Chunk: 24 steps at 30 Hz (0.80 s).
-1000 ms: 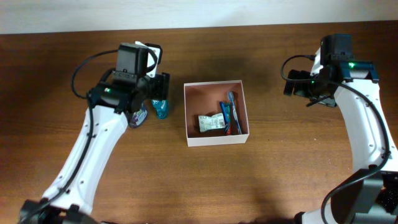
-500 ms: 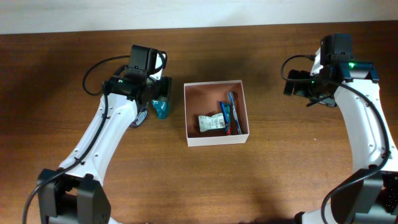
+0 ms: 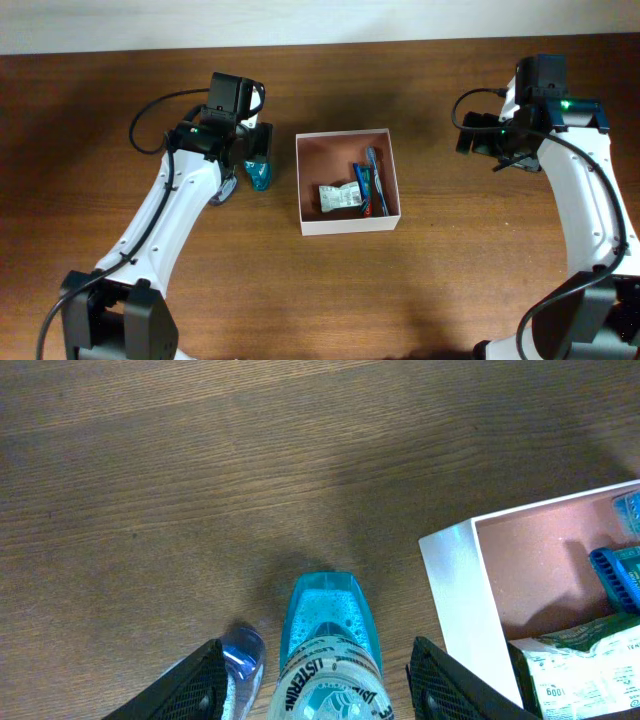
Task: Pack container
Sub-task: 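Reach the left gripper down and grasp the teal Listerine bottle, then lift the Listerine bottle and carry it right over the box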
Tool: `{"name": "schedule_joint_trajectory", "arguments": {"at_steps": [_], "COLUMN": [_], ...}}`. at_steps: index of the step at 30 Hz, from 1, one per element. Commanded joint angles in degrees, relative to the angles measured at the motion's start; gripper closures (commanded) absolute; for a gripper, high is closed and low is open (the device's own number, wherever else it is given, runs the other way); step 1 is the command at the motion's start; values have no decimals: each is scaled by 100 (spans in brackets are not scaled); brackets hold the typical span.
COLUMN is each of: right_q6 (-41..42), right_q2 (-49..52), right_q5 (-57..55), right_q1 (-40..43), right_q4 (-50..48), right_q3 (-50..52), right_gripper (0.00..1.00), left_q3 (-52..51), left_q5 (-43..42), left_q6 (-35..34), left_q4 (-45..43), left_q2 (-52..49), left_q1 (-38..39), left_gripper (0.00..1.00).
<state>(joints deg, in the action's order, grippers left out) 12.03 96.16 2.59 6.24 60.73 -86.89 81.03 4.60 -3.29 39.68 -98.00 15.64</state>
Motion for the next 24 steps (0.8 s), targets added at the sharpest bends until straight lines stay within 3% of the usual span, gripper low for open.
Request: {"name": "schedule_joint_trajectory", "arguments": {"at_steps": [1, 9, 13, 18, 24], "right_q6": [31, 31, 31, 31, 31], "right_q2": [-28, -28, -28, -28, -28], "right_q5": [-50, -48, -48, -48, -48], "right_q1": [22, 22, 22, 22, 22], "right_q4": [-2, -2, -2, -2, -4], "right_q3": [-44, -44, -44, -44, -44], "right_gripper": [2, 2, 2, 2, 2], "left_q3": [131, 131, 131, 131, 131], "left_q5": [83, 83, 83, 83, 79], "left_q6": [-35, -37, -35, -35, -37], "left_q4": [17, 17, 39, 79, 83], "left_q2": [-101, -175, -175, -175, -164], "left_q1": [9, 9, 9, 9, 9], "left_gripper": [41, 42, 53, 55, 66]}}
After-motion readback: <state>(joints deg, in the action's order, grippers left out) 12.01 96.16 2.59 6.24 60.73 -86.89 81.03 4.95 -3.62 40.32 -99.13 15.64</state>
